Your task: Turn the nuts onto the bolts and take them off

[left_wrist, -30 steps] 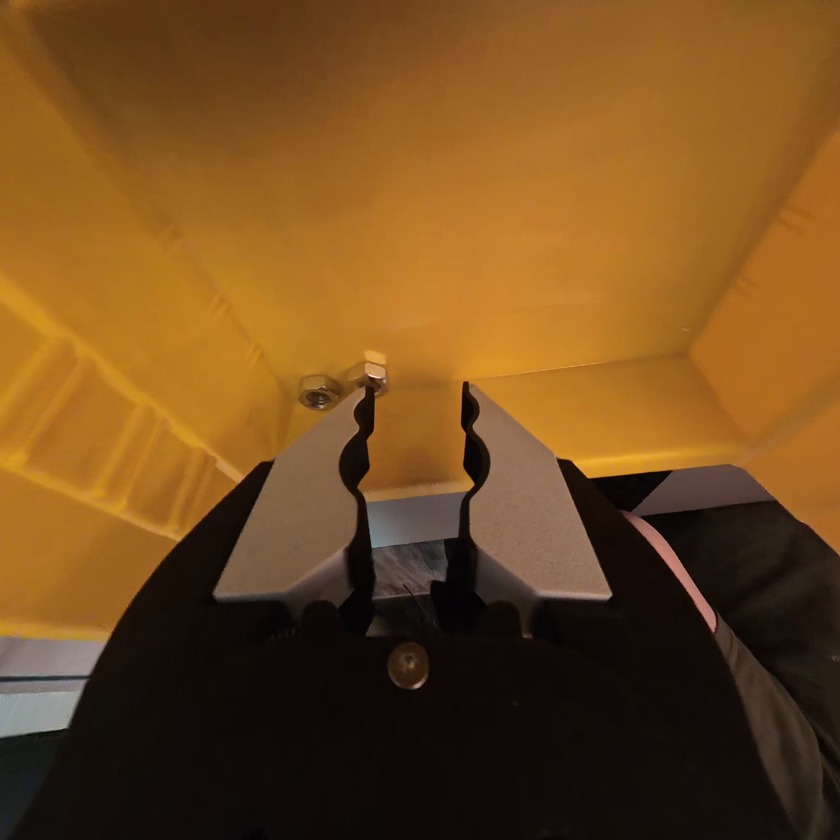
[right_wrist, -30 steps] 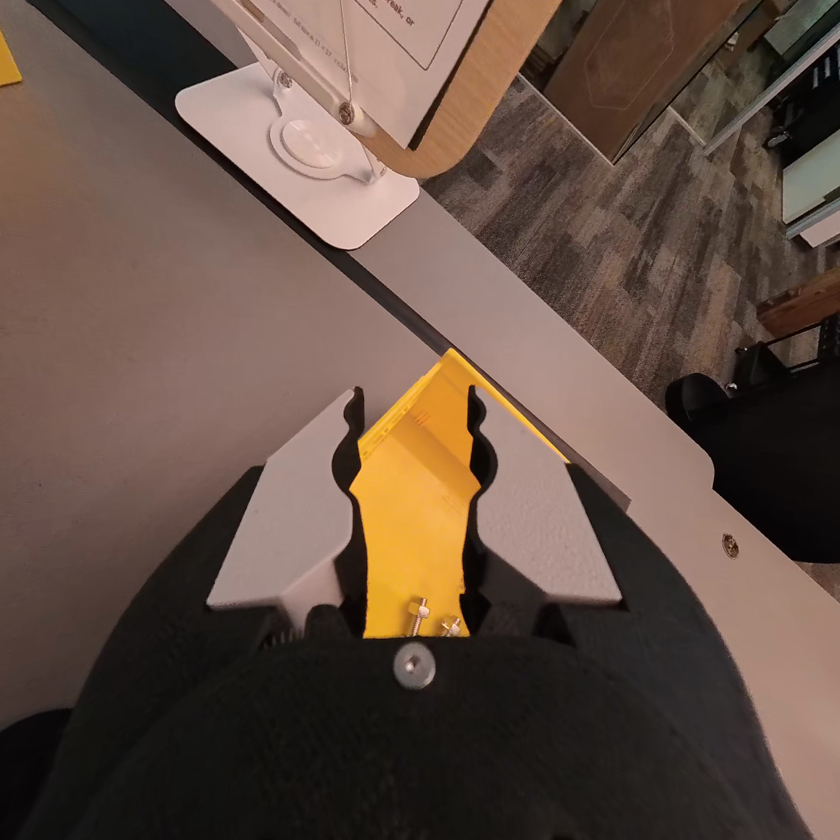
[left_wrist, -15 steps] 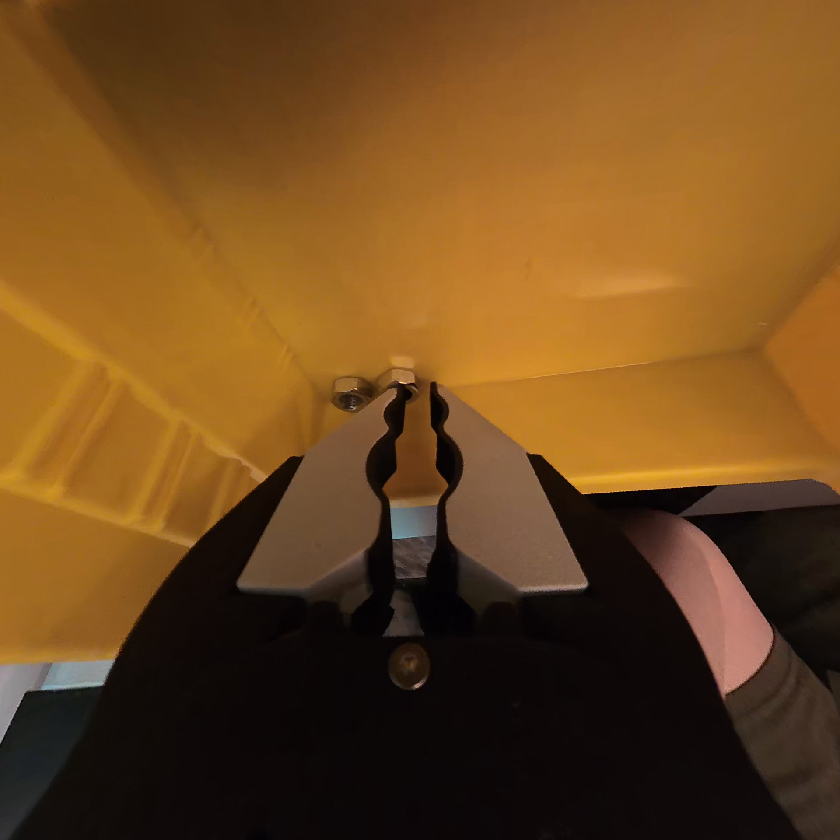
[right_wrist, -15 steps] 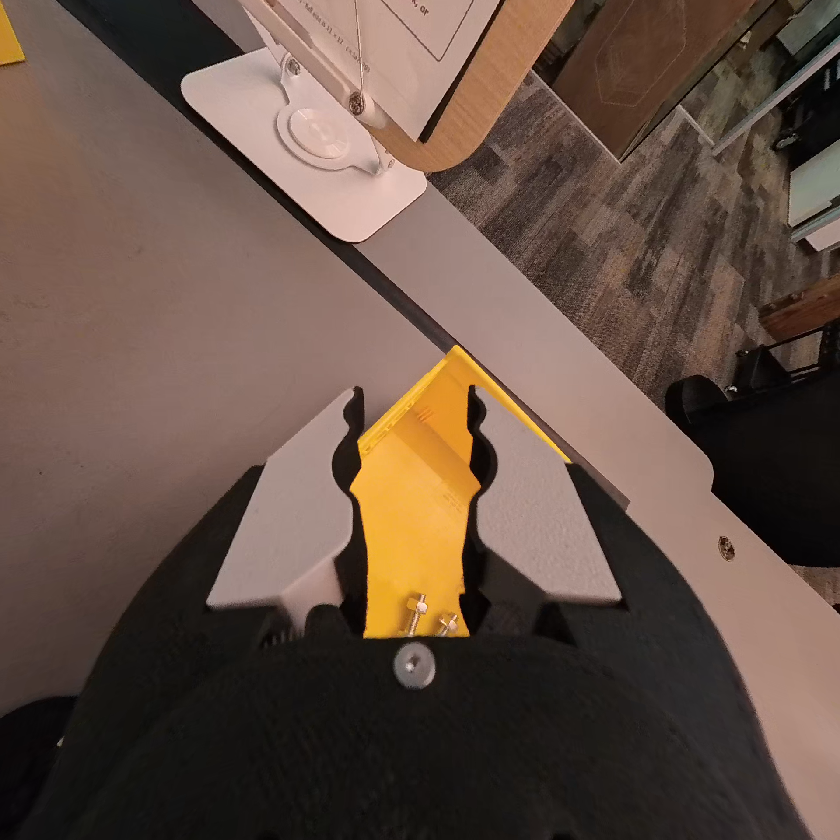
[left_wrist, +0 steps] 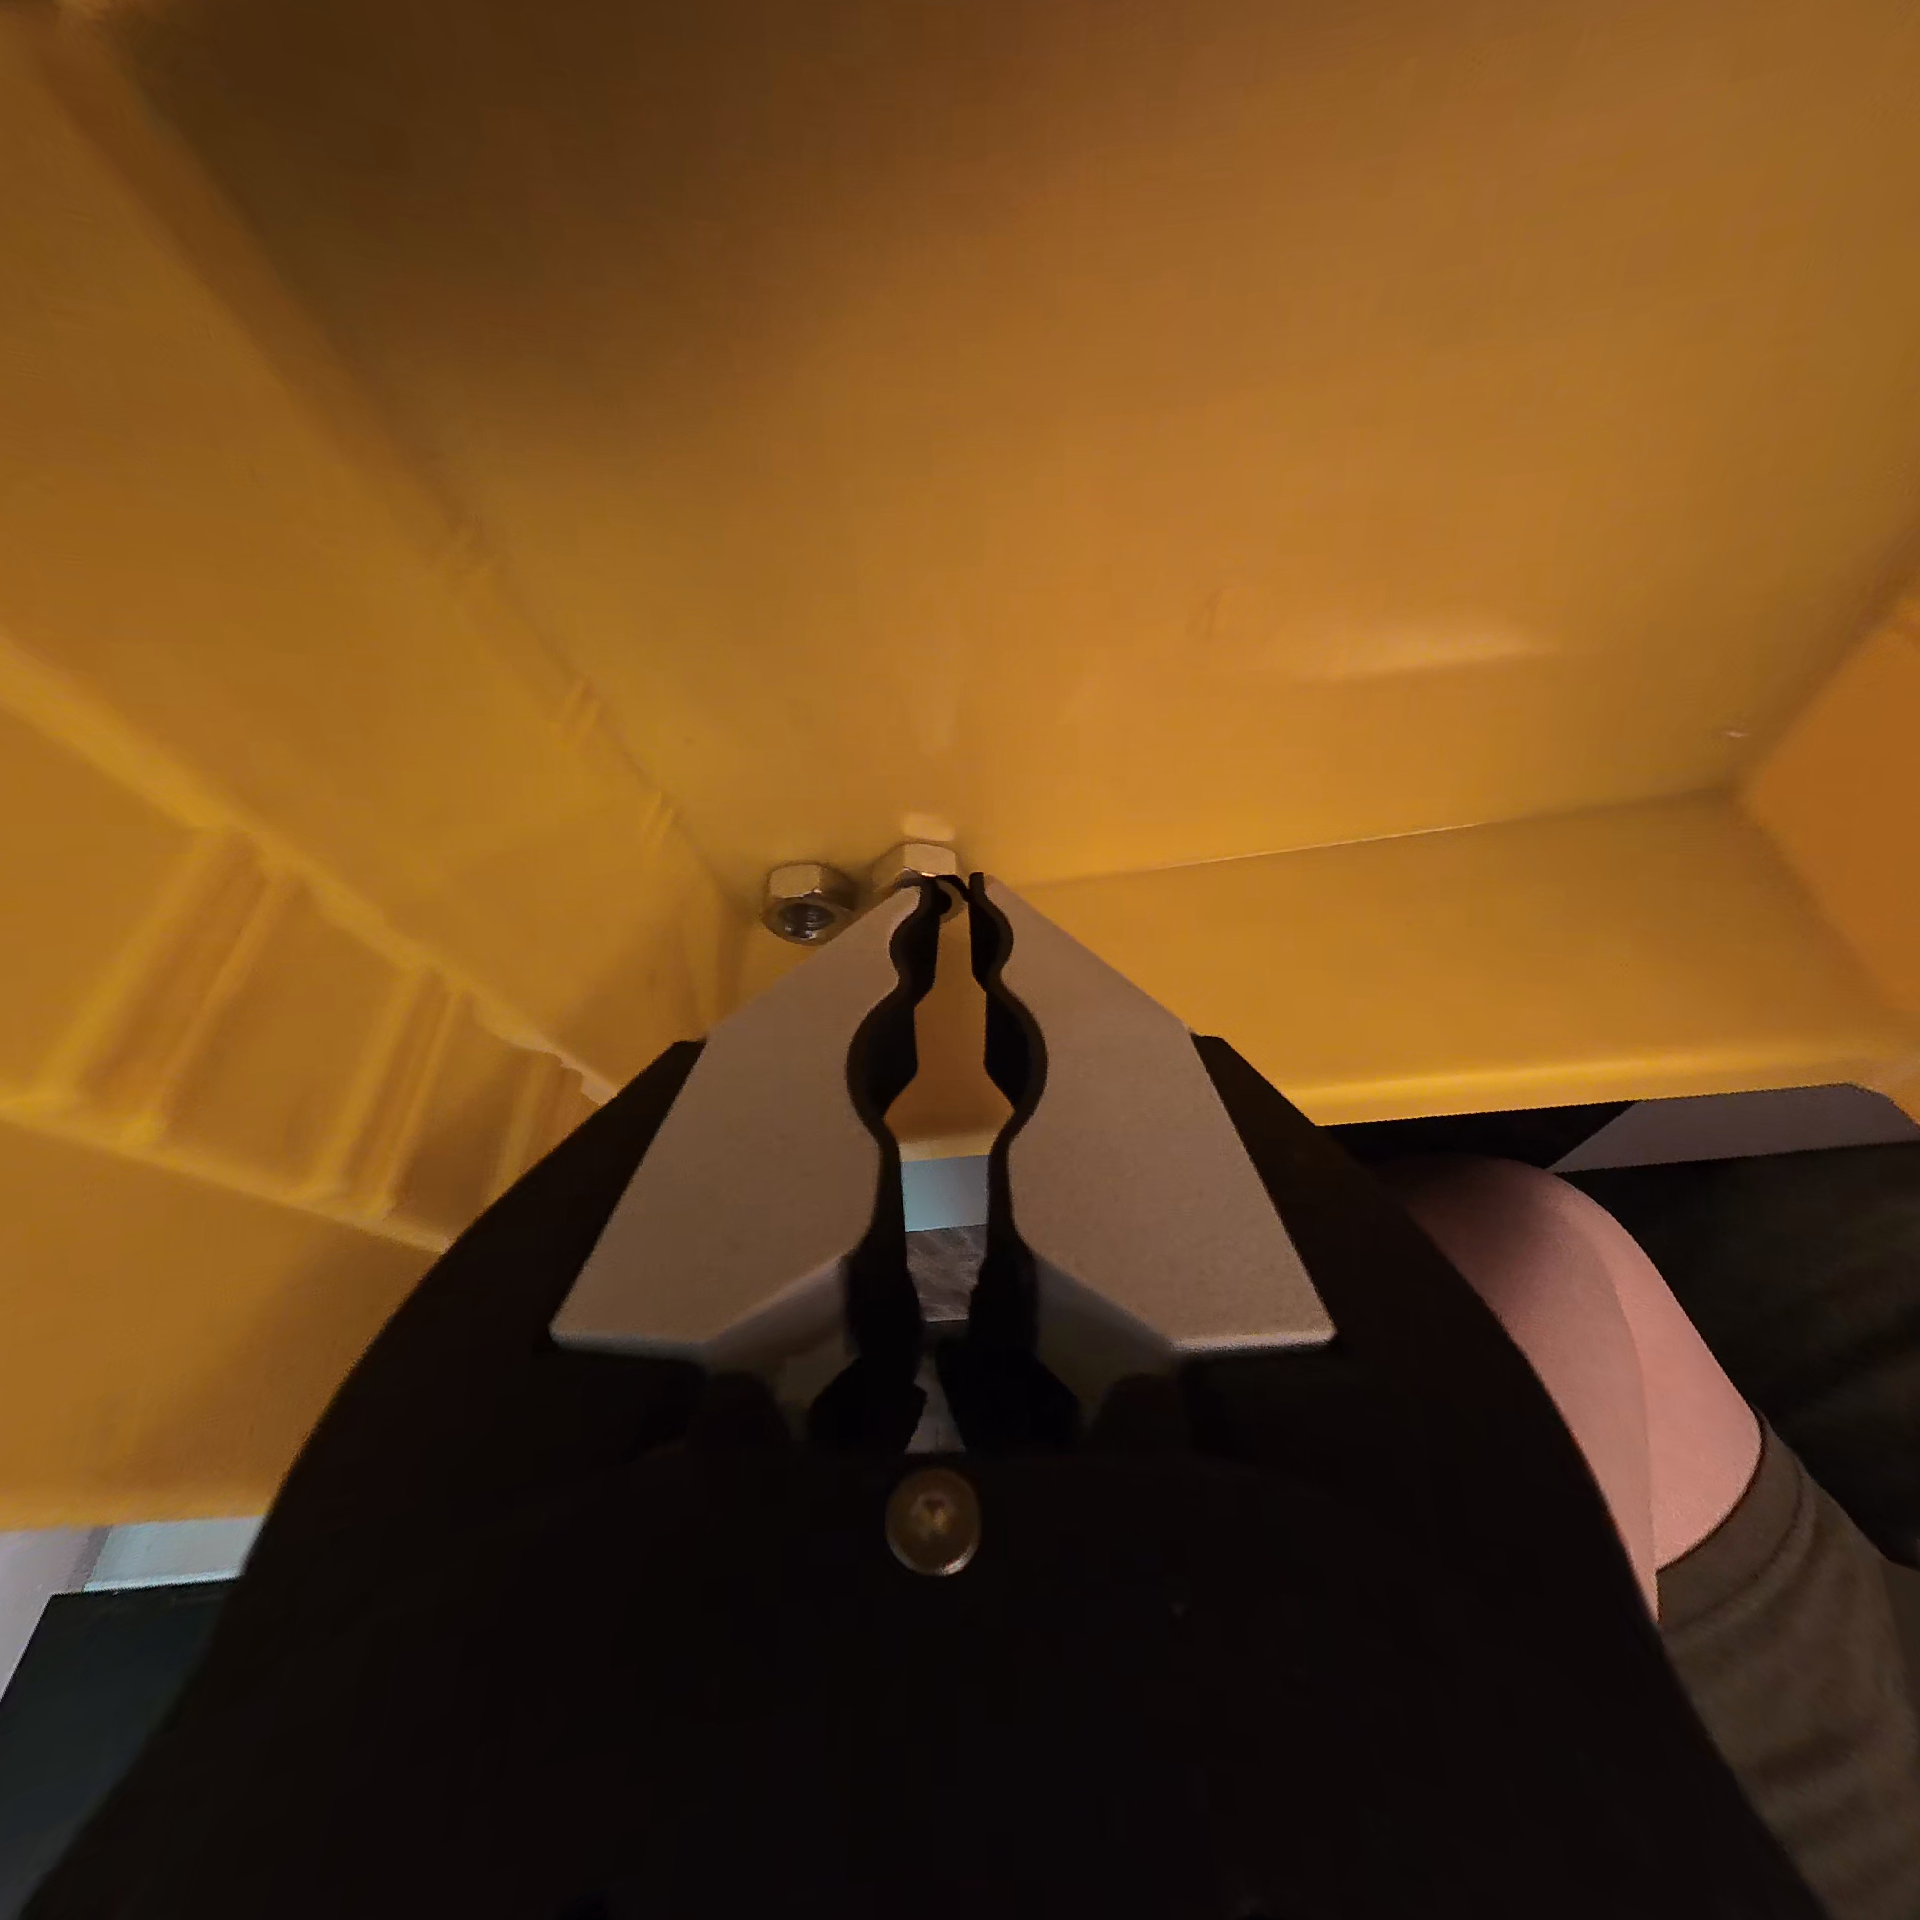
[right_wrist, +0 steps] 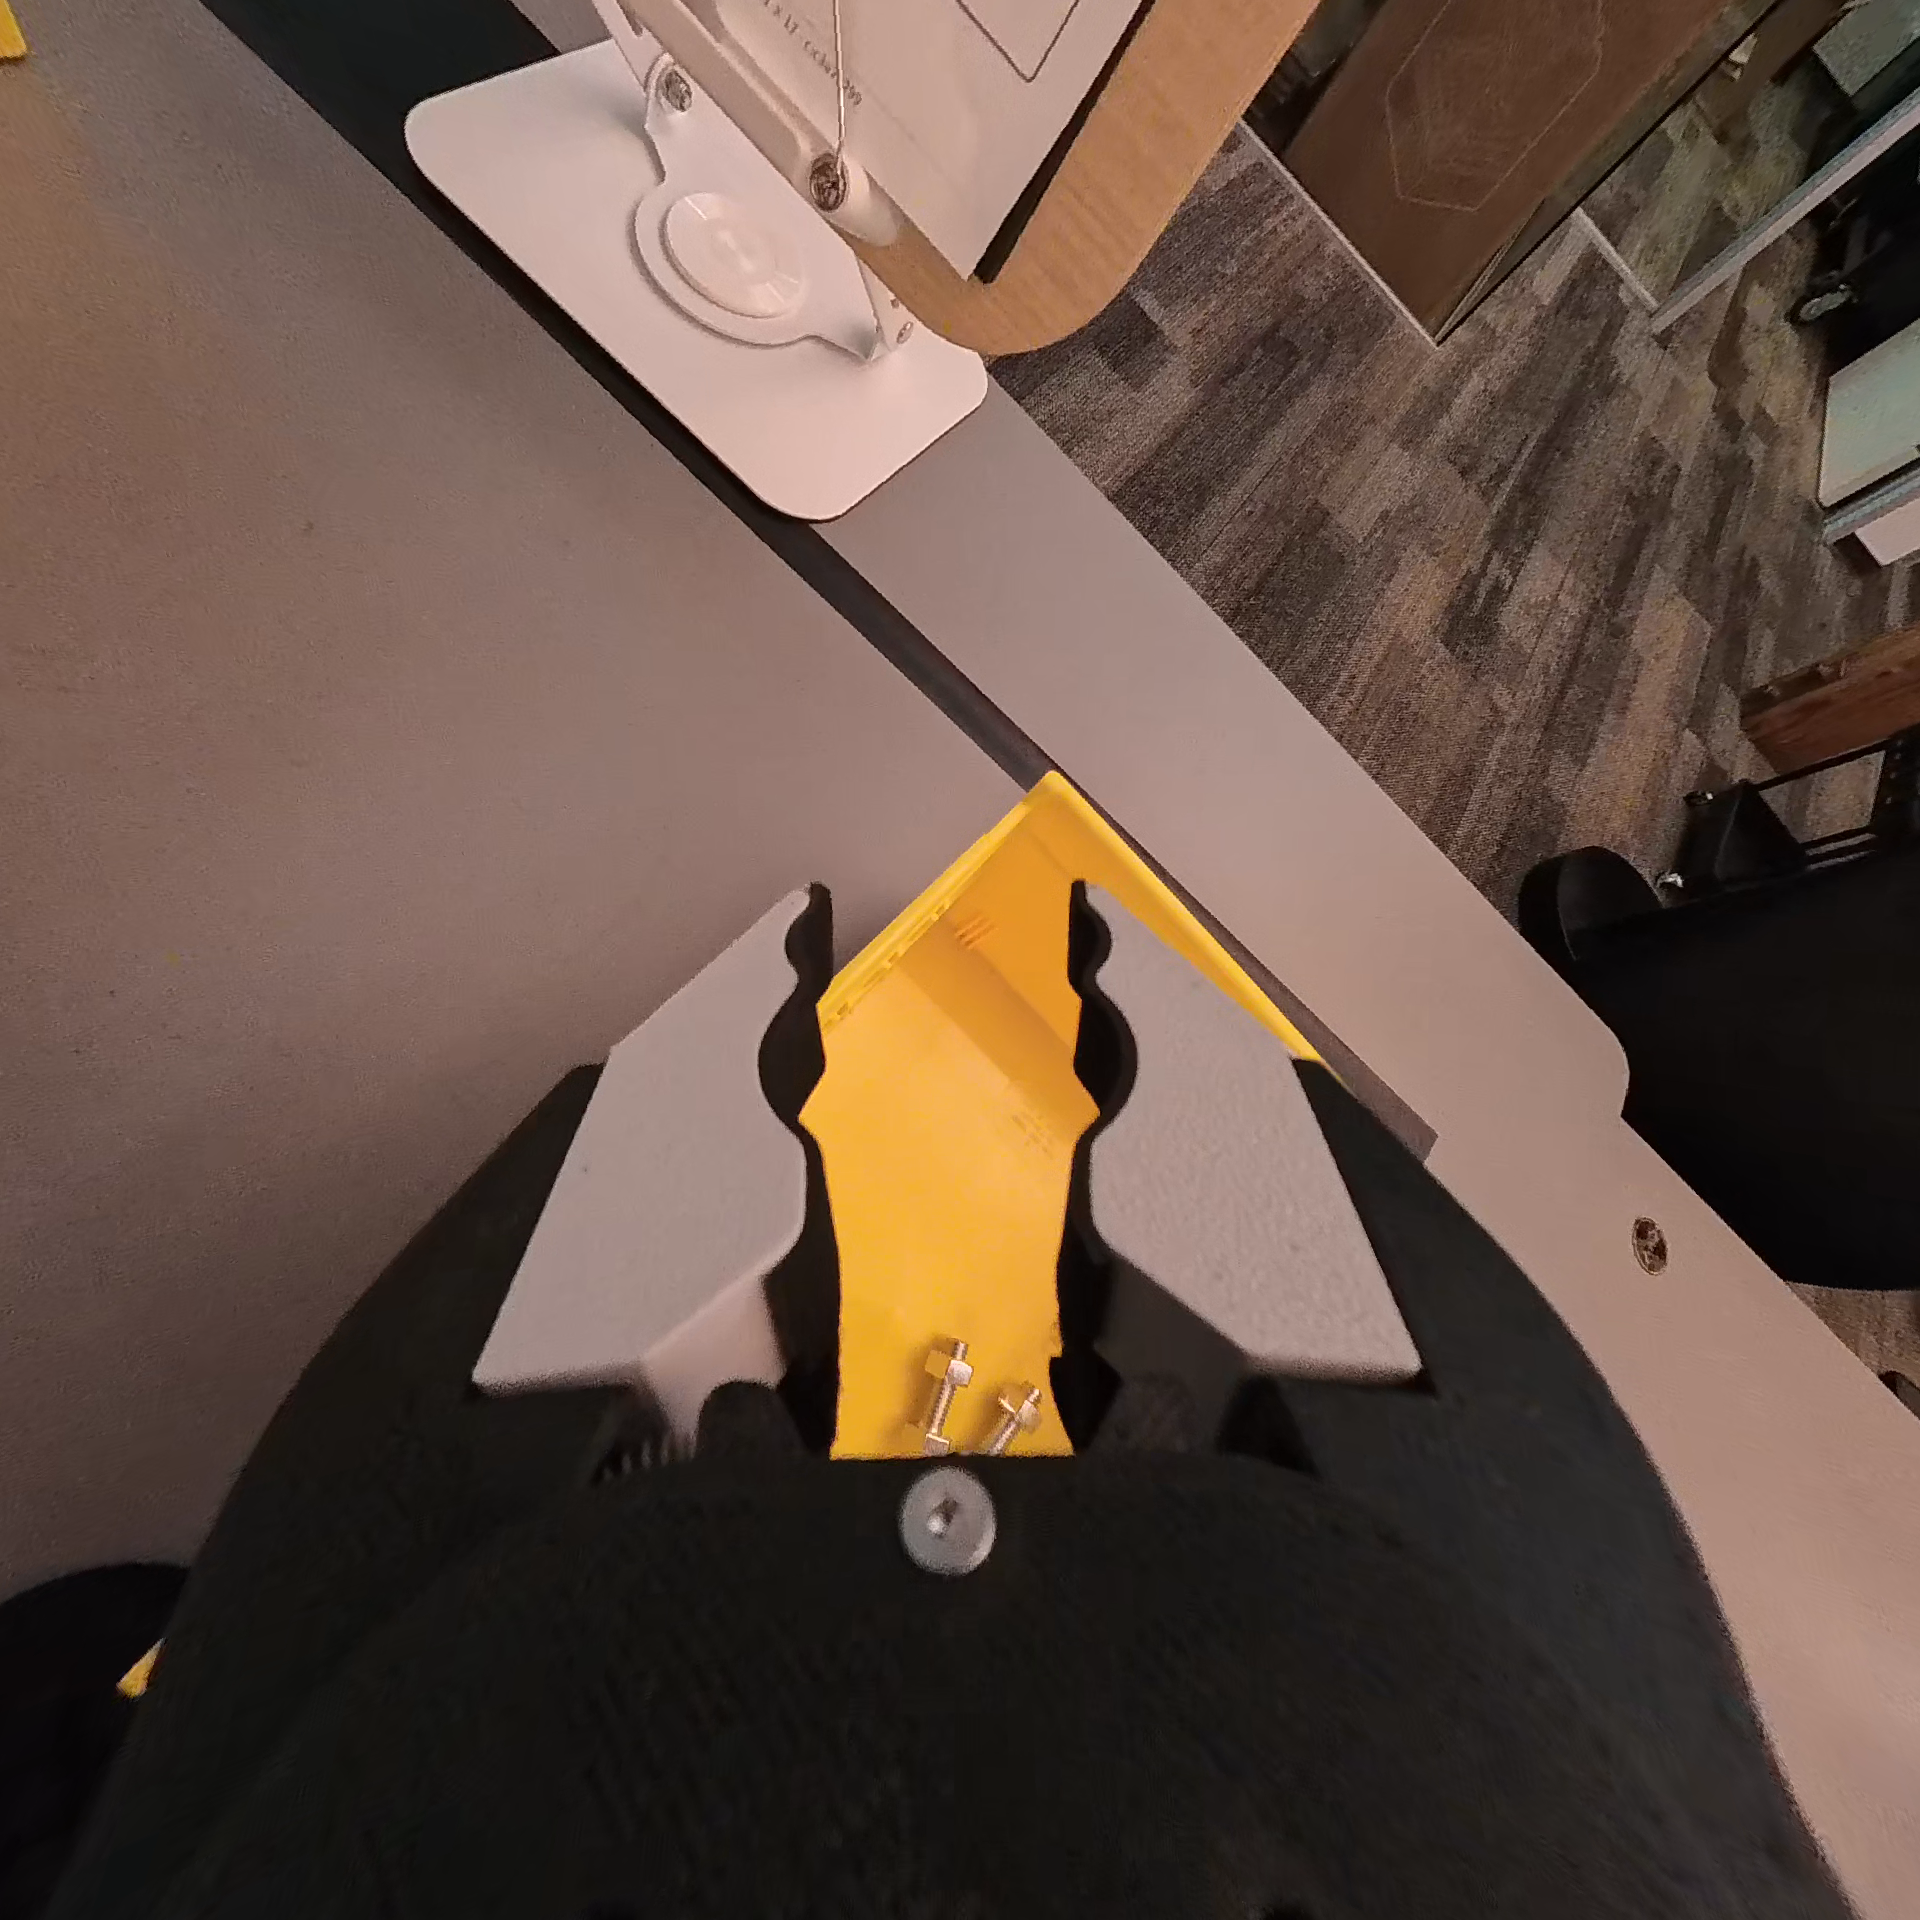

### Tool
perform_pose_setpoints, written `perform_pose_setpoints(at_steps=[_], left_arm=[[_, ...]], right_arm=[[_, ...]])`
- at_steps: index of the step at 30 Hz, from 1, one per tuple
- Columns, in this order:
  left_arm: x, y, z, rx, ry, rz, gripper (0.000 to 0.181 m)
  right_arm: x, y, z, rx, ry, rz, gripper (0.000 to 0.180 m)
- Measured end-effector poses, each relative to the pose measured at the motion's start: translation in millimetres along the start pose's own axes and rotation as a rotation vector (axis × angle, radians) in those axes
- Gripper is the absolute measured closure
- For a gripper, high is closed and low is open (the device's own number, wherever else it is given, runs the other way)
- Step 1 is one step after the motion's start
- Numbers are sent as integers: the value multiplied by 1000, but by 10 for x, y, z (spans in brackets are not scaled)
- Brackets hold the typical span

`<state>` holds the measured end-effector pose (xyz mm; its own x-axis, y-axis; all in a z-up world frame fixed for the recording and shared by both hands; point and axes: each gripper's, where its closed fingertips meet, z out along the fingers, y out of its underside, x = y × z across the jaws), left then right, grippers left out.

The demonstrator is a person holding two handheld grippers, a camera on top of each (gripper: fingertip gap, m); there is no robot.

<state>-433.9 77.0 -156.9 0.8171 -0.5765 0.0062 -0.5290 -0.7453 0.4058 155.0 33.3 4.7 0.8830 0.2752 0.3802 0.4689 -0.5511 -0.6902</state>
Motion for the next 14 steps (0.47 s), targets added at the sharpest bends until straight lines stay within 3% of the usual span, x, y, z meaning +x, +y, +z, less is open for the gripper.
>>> perform_pose_setpoints(at_steps=[8, 14], left_arm=[[-17, 1, -130, 44, -38, -14, 178], [156, -70, -689, 260, -206, 37, 178]], right_arm=[[-4, 4, 11, -3, -4, -1, 134], [-36, 15, 32, -17, -13, -12, 134]])
